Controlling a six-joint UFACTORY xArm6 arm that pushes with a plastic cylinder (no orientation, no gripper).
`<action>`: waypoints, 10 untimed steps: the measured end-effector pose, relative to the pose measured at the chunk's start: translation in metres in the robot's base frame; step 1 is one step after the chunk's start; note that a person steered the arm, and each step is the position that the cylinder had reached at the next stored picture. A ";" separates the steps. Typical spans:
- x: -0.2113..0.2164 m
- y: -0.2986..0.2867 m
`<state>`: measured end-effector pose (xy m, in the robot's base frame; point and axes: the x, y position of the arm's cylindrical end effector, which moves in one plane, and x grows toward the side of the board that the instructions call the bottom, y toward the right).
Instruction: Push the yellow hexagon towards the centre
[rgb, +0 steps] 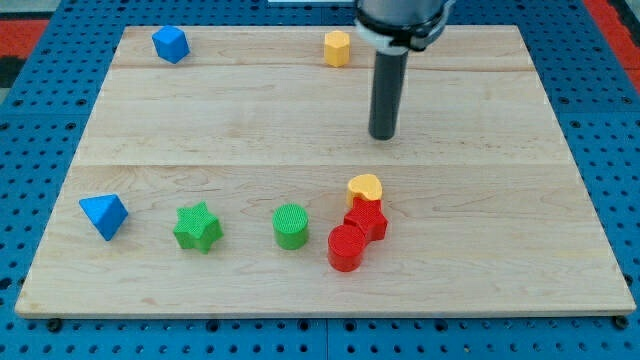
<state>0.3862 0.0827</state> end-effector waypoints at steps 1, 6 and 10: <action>-0.054 0.030; -0.194 0.036; -0.194 -0.006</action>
<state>0.1924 0.0768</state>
